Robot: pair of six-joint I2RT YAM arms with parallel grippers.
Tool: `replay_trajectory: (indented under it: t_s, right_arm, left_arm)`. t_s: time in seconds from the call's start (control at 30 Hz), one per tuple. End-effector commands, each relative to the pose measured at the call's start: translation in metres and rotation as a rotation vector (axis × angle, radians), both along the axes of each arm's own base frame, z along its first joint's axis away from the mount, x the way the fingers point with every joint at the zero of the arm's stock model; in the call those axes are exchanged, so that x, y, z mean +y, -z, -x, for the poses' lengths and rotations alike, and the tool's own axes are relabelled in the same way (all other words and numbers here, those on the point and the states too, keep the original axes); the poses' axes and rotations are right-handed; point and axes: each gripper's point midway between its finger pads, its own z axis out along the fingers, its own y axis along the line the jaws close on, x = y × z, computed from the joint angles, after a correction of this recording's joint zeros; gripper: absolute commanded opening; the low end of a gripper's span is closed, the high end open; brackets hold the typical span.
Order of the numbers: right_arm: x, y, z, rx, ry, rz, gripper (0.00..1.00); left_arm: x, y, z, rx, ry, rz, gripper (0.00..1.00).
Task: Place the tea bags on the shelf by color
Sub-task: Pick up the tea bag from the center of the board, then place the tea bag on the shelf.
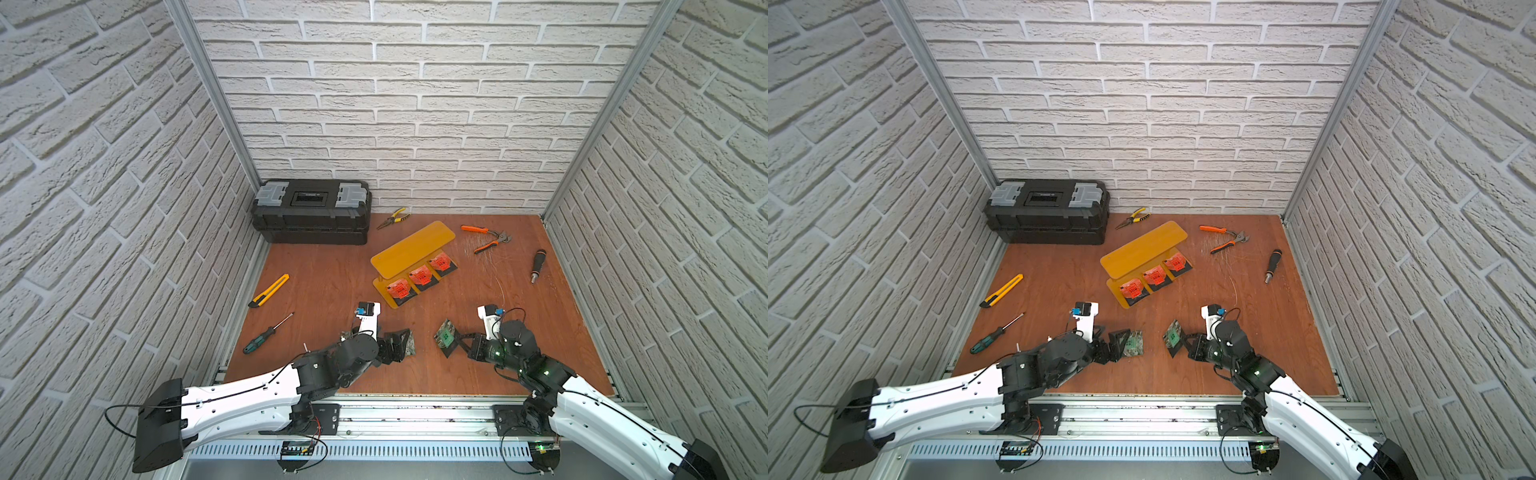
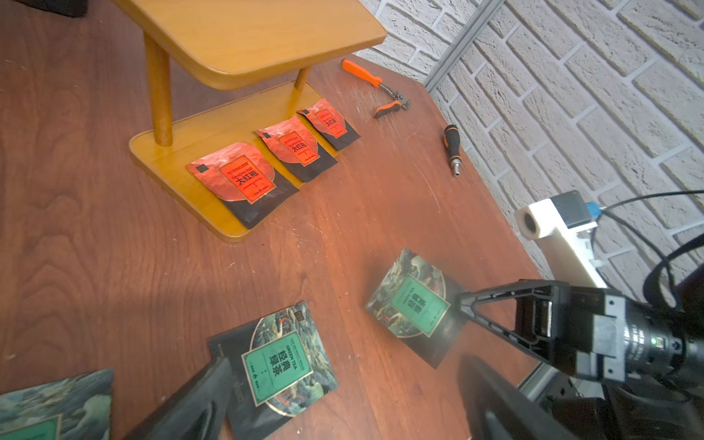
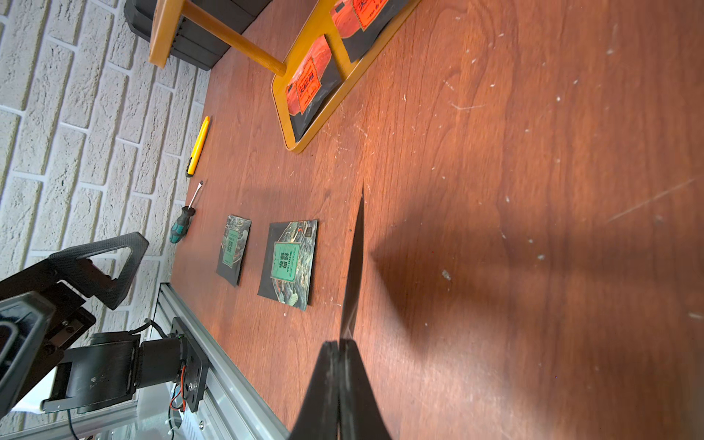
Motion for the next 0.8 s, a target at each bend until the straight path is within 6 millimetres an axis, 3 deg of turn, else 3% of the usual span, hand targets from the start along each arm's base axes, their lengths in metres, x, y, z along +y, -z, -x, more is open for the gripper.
replay_trajectory:
  t_s: [0.0,0.33,0.43,0.77]
  right_arm:
    - [-0.001,-0.011,-0.004,-0.035,0.015,-0.006,0.03]
    - [0.003,-0.024,-0.007,-0.058,0.016,-0.048,0.03]
    - [0.008,-0.045,-0.013,-0.091,0.009,-0.071,0.03]
    - [0.026,-0.099,-0.031,-0.182,-0.02,-0.141,0.03]
  left_arm:
    - [0.014,0.008,0.0,-0.007,-0.024,-0.044,0.98]
    - [0.022,0.017,0.001,-0.008,-0.037,-0.052,0.98]
    - [0.025,0.012,0.0,-0.024,-0.048,-0.036,0.98]
    - [0.051,0.021,-0.002,-0.034,-0.123,-0.082,0.98]
